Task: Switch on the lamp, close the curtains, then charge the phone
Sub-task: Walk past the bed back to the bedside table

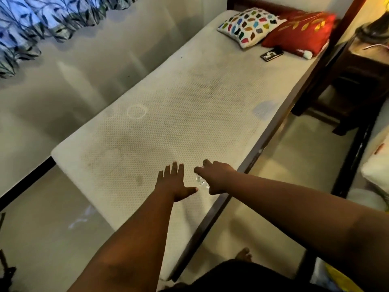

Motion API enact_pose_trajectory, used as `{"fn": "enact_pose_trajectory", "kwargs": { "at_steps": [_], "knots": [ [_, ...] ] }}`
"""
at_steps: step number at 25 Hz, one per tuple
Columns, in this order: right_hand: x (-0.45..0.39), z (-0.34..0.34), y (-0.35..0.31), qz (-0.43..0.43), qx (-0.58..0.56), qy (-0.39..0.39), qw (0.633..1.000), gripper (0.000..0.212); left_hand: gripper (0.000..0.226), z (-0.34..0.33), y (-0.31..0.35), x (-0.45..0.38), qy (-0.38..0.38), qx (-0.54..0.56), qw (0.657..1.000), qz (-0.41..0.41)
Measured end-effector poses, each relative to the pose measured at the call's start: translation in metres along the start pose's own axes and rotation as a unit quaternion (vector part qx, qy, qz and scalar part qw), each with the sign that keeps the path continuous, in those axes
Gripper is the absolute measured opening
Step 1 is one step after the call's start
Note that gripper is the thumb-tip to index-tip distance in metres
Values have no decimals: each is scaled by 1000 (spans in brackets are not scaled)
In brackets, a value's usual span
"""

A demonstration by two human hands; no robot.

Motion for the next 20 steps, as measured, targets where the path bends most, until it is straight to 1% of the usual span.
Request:
{"fn": "enact_pose_trajectory", "kwargs": {
  "at_steps": [3, 6, 12, 15, 20],
  "knots": [
    [30, 4, 38, -7, 5, -4, 1000, 74, 106, 27, 47, -2, 31, -10, 999, -17],
    [55, 13, 80, -26, -3, 5, 1000, 76, 105, 49, 83, -5, 47, -8, 999, -16],
    [91, 31, 162, -46, -4, 29, 999, 82, 104, 70, 135, -24, 38, -8, 999, -5],
    [98, 33, 208, -68, -19, 38, 997, 83, 104, 90, 169, -47, 41, -11, 999, -21],
    [105, 42, 276, -100, -19, 12, 995, 84, 105, 130, 223, -88, 53, -22, 997, -47]
  ]
}}
Point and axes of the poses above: each hand's wrist, its own x-axis away from the middle knuckle, its own z-axis out of the back of the hand, y = z × x, the point moved 6 cm from there along -x, towards the middle knuckle, and after that the axes turned 14 degrees about z, right-handed, at the moved point
